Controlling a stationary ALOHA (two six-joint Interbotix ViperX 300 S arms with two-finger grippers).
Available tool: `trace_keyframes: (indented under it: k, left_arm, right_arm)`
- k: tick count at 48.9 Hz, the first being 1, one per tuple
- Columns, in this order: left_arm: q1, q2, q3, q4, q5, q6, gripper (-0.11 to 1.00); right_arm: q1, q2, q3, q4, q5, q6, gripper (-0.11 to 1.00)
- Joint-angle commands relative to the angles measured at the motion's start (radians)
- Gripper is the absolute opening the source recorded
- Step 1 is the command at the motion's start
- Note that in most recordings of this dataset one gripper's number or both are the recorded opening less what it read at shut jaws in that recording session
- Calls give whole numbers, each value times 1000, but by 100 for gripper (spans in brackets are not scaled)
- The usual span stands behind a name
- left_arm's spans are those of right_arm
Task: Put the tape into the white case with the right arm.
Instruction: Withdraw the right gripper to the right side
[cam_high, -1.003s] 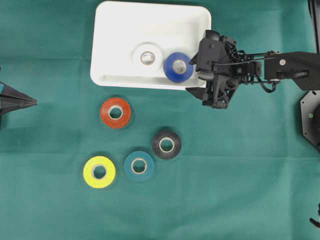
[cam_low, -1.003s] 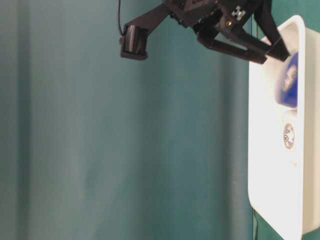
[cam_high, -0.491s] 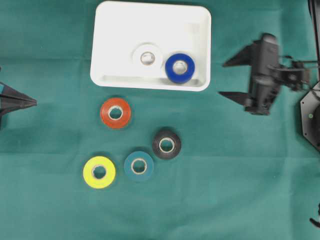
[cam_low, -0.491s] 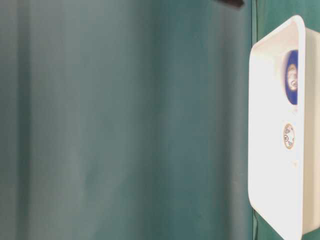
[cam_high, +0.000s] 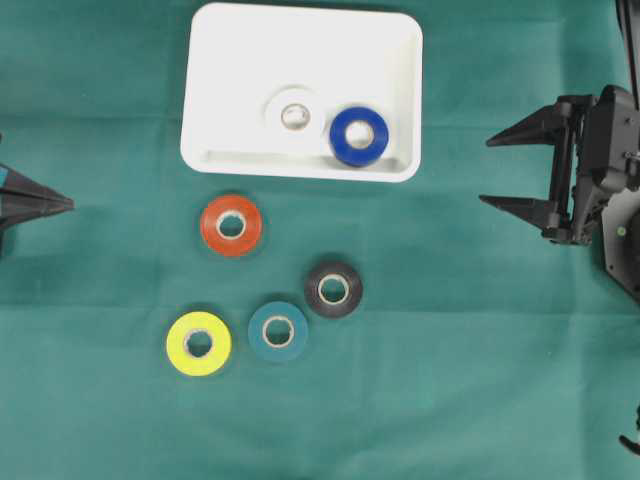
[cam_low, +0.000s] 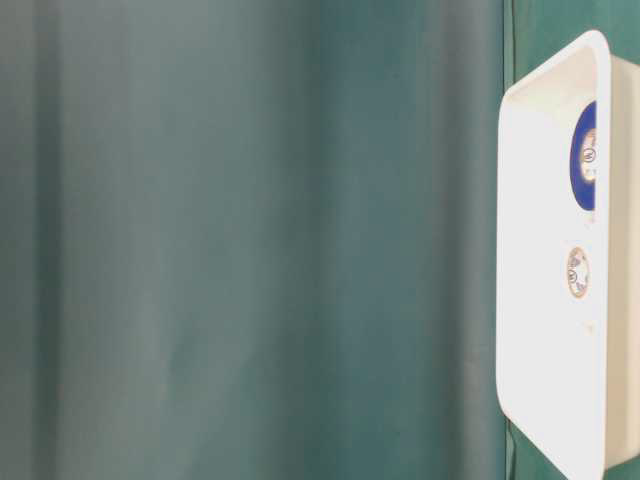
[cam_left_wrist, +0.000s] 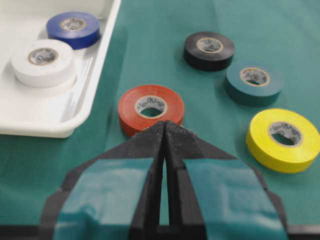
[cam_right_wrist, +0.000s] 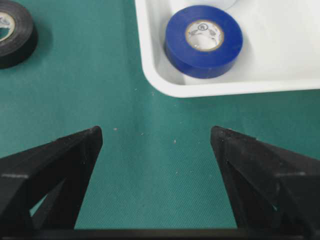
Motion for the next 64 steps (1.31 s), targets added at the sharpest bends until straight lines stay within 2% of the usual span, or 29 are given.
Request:
trace_keyframes:
  k: [1, 21, 44, 55, 64]
  left_arm:
    - [2, 6, -12, -2, -3, 0, 1]
    - [2, 6, -12, -2, -2, 0, 1]
    - [2, 6, -12, -2, -3, 0, 1]
    - [2, 6, -12, -2, -3, 0, 1]
    - [2, 6, -14, -2, -3, 0, 1]
  right_arm:
    - [11, -2, -3, -2, -12, 2, 75]
    - [186, -2, 23, -2, -8, 3, 75]
    - [190, 25, -2, -2, -14, 2, 75]
    - [190, 121, -78, -2, -14, -6, 75]
    - [204, 253, -181, -2, -14, -11, 75]
